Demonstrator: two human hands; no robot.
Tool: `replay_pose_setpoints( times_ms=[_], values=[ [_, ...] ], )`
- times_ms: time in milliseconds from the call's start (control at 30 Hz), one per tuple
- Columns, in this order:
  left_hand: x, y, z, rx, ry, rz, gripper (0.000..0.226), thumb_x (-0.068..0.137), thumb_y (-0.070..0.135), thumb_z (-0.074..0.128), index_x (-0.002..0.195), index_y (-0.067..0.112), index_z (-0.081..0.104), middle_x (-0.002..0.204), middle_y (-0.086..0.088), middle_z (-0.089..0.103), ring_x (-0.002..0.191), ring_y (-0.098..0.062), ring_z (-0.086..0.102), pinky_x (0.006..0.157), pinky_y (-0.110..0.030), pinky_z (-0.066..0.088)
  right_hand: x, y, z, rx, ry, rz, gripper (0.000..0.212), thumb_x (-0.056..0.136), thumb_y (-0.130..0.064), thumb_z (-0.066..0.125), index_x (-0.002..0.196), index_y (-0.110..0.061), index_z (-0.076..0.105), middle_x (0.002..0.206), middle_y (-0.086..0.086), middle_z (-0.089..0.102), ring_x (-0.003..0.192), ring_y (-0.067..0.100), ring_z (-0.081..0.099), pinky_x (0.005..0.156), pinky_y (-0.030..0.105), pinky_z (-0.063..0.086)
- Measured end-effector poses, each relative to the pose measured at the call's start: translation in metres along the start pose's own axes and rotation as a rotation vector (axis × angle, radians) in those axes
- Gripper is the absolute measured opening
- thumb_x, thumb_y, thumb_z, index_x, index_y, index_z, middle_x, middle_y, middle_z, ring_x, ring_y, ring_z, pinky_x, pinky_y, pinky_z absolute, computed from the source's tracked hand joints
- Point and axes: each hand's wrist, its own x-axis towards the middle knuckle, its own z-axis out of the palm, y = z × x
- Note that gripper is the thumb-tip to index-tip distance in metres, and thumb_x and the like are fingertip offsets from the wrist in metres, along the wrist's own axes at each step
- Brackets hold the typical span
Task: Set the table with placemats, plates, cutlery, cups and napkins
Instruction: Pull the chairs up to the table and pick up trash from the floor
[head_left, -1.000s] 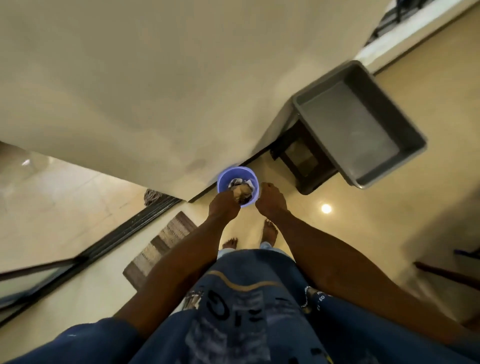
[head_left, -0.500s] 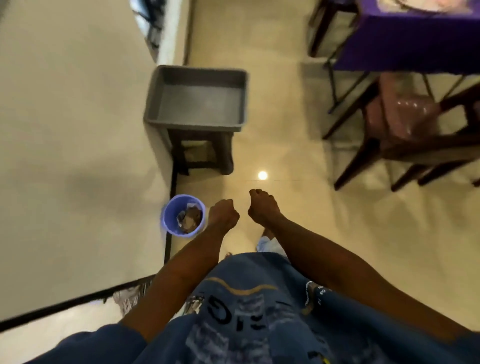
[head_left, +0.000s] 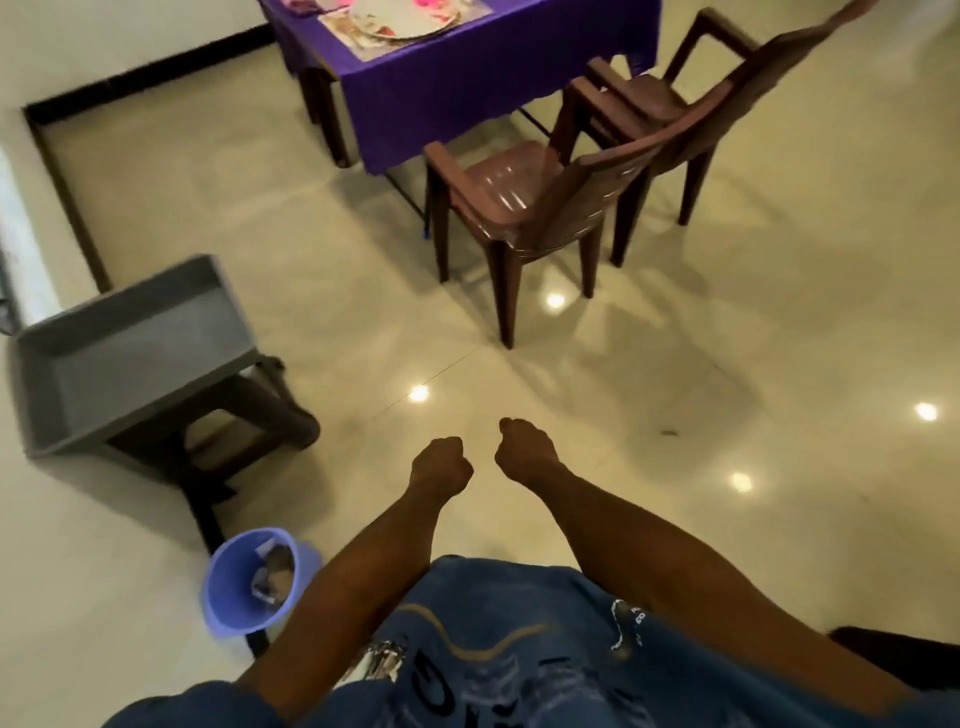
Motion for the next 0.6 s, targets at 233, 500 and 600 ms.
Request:
replay_pose_setpoints(
  times_ms=[233, 500, 600],
  values=[
    [0.029, 0.168, 0.034, 0.006, 0.019, 0.111, 0.024, 0.089, 0.014, 0.046, 0.107, 0.01, 0.061, 0.116, -0.008, 0.063, 0.103, -0.029, 0.061, 0.083, -0.032, 0.048, 0.0, 0.159, -0.058, 0.034, 0.019, 0.092, 0.026, 0.089, -0.008, 0.046, 0.113, -0.006, 0.055, 0.119, 0.013, 0.06, 0.106, 0.032, 0.06, 0.087, 0.036, 0.047],
    [0.088, 0.281, 0.036, 0.016, 0.025, 0.092, 0.026, 0.087, 0.014, 0.046, 0.108, 0.009, 0.06, 0.117, -0.009, 0.062, 0.105, -0.03, 0.06, 0.087, -0.032, 0.047, 0.042, 0.271, -0.13, 0.051, 0.014, 0.126, 0.022, 0.086, -0.005, 0.045, 0.106, -0.004, 0.056, 0.114, 0.015, 0.061, 0.101, 0.034, 0.061, 0.081, 0.035, 0.048],
    [0.127, 0.303, 0.027, 0.053, 0.015, 0.059, 0.028, 0.088, 0.014, 0.047, 0.112, 0.009, 0.058, 0.121, -0.011, 0.06, 0.109, -0.03, 0.059, 0.089, -0.032, 0.045, 0.078, 0.296, -0.16, 0.056, 0.026, 0.1, 0.023, 0.087, -0.008, 0.047, 0.108, -0.003, 0.055, 0.117, 0.016, 0.06, 0.106, 0.036, 0.059, 0.082, 0.033, 0.046]
  ],
)
